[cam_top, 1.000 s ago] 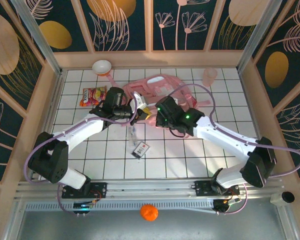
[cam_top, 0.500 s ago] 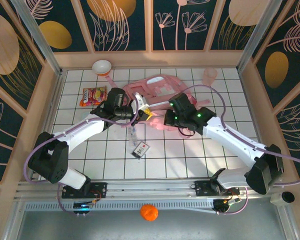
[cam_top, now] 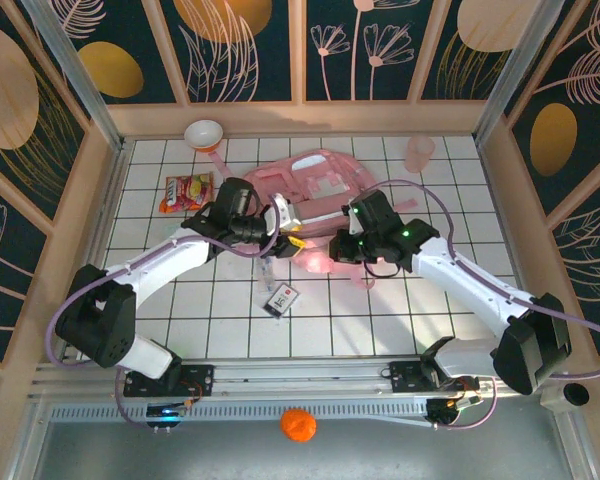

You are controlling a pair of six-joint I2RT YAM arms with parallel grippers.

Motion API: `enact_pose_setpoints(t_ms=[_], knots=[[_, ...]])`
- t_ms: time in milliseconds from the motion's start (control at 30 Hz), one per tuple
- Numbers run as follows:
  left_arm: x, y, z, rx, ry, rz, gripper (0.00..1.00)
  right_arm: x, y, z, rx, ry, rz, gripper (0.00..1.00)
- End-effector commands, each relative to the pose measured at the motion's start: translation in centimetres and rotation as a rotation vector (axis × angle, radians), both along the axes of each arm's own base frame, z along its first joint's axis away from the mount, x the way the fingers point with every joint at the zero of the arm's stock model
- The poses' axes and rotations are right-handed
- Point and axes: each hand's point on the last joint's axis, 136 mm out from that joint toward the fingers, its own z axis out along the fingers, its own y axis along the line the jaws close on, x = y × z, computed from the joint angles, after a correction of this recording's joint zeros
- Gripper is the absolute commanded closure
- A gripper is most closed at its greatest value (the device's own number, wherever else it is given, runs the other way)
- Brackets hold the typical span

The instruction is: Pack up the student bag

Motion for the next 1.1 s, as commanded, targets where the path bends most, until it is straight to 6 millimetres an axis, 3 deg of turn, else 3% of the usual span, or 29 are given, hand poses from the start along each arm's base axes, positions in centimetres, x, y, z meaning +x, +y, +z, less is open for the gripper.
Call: enact_pose_setpoints(t_ms=[0, 200, 400, 467, 500, 567, 733, 833, 1067], knots=[[-0.8, -1.3, 1.3, 0.01, -0.098, -0.089, 0.44, -0.3, 0.8, 0.7, 0.038, -0.024, 0.079, 1.0], [-0.6, -2.4, -1.7, 0.078, -0.06, -0.108, 0.4, -1.4, 1.4, -0.1, 0.041, 0.019, 0.163, 1.0], [-0.3, -2.1, -5.4, 0.167, -0.031, -0.095, 0.48, -2.2, 1.5, -0.9, 0.074, 0.064, 0.191, 1.0], [-0.2, -1.9, -6.1, 0.179, -0.027, -0.078, 0.58, -2.2, 1.3, -1.1, 0.08, 0.076, 0.182, 1.0], [-0.2, -1.9, -6.2, 0.178, -0.021, -0.071, 0.72, -2.1, 1.1, -1.2, 0.08, 0.081, 0.173, 1.0], [-0.5, -2.1, -5.7, 0.151, -0.007, -0.071, 0.99, -1.8, 0.4, -1.6, 0.068, 0.087, 0.139, 1.0], [-3.6, -3.5, -3.3, -0.031, 0.146, -0.134, 1.0, 0.6, -3.3, -3.4, -0.078, 0.055, -0.068, 1.0], [-5.0, -4.2, -2.9, -0.088, 0.182, -0.14, 1.0, 1.6, -3.6, -3.2, -0.089, 0.001, -0.133, 0.97], [-5.0, -4.6, -1.5, -0.139, 0.191, -0.127, 1.0, 2.1, -4.1, -3.3, -0.088, -0.048, -0.194, 0.85]])
